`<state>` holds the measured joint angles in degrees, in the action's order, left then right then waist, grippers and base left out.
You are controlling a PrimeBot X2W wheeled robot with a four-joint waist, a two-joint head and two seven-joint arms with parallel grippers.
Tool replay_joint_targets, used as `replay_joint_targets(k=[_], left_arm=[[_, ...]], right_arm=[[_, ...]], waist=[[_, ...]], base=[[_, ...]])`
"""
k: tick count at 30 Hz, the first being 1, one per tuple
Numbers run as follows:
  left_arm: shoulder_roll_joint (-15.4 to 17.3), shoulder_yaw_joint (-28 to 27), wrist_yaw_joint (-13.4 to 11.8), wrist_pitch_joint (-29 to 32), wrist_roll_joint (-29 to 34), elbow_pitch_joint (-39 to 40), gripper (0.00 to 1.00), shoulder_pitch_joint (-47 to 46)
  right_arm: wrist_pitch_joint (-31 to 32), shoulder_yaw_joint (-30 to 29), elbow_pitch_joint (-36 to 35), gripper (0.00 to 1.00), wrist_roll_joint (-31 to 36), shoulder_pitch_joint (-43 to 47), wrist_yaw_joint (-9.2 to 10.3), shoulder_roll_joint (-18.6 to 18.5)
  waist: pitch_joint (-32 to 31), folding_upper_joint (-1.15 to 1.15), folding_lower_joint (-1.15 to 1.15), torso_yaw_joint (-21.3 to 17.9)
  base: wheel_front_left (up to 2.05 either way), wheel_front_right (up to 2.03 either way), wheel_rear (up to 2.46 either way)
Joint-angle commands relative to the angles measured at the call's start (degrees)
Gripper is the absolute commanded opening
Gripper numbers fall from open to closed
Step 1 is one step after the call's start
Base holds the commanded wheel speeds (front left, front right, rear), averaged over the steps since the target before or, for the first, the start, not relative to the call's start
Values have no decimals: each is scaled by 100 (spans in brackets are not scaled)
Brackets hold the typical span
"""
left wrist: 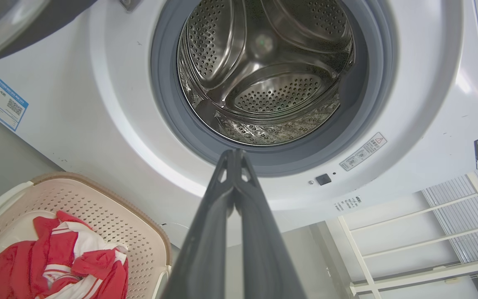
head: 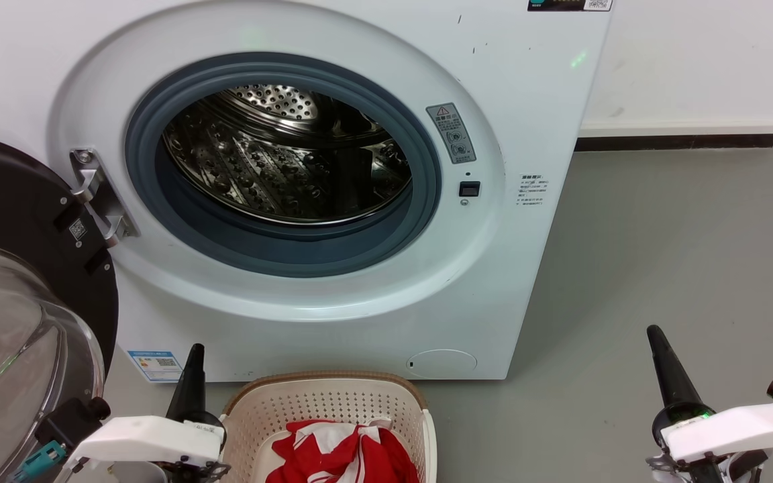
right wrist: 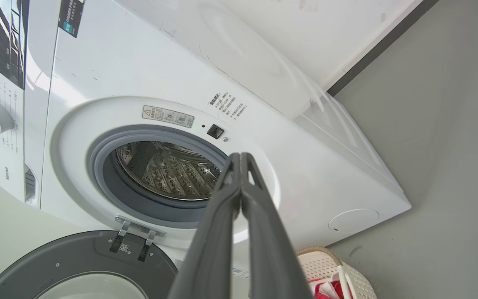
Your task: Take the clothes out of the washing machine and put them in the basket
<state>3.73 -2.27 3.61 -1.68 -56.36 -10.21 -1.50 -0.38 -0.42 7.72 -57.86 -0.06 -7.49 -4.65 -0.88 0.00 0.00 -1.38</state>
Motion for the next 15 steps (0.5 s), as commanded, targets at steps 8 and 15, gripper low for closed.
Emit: replay_joint_targets(k=[8, 15], left_arm=[[-2, -95, 94, 139, -614, -23, 0, -205], [-15, -141, 140, 241, -1042, -75, 0, -251]], right_arm=[[83, -59, 72, 0, -644, -234, -1, -42], [138, -98, 150, 0, -1082, -298, -1, -42]], waist=[[13, 0, 0, 17], [23, 0, 0, 31]], base=[[0, 0, 0], [0, 0, 0]])
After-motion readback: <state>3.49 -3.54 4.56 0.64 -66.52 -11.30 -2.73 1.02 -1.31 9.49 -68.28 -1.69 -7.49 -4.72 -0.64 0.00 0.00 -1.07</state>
